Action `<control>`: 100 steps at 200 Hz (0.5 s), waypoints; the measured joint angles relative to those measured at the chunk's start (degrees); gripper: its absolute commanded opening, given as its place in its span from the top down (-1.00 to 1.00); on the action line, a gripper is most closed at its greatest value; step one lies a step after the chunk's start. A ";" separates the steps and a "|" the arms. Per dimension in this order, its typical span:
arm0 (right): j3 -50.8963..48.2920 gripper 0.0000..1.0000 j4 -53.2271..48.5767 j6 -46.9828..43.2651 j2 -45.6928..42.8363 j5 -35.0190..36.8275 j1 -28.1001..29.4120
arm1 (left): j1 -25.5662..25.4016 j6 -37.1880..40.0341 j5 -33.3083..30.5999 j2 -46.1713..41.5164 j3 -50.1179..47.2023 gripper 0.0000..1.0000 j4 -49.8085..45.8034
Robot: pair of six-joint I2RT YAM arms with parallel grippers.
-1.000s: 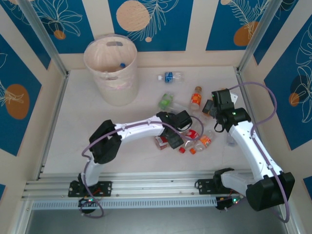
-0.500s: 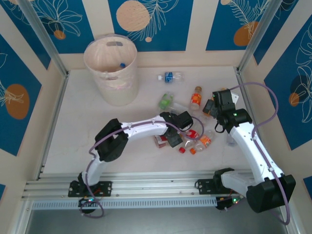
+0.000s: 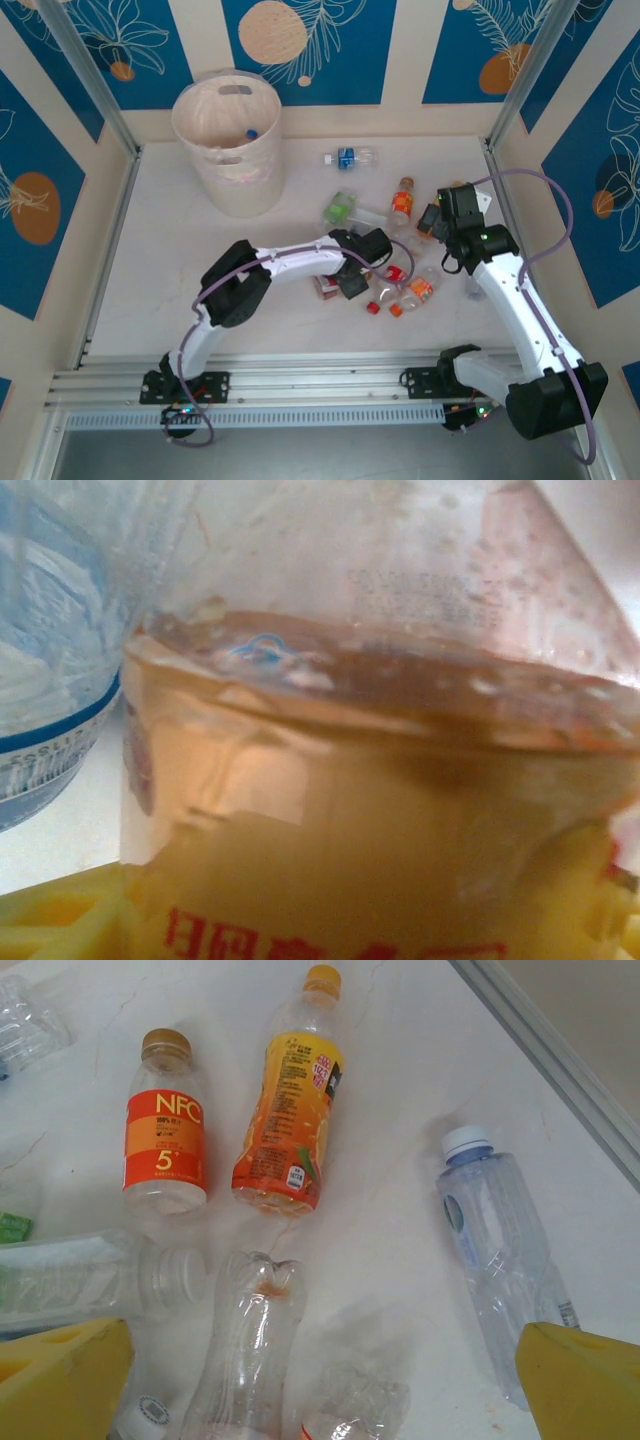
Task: Put the plastic bottles in the bin
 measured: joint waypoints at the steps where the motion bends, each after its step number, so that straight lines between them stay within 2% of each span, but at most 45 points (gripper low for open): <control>1: 0.00 -0.98 -0.04 0.00 -0.07 0.04 0.00 | 0.02 0.04 -0.02 0.00 0.00 -0.33 0.02; 10: 0.00 -0.98 -0.17 -0.15 -0.57 0.31 0.00 | 0.28 0.00 -0.13 0.00 0.00 -0.31 0.00; 25: -0.15 -0.98 -0.17 -0.52 -1.60 0.68 0.00 | 0.61 0.24 -0.13 -0.07 0.02 -0.09 -0.04; 74: -0.26 -0.98 -0.26 -1.55 -3.54 0.85 0.00 | 0.79 0.28 0.46 -0.74 1.22 0.01 -2.36; 100: -0.31 -0.98 -0.17 -2.40 -4.44 0.63 0.07 | 0.81 0.28 0.96 -4.15 2.78 0.02 -3.50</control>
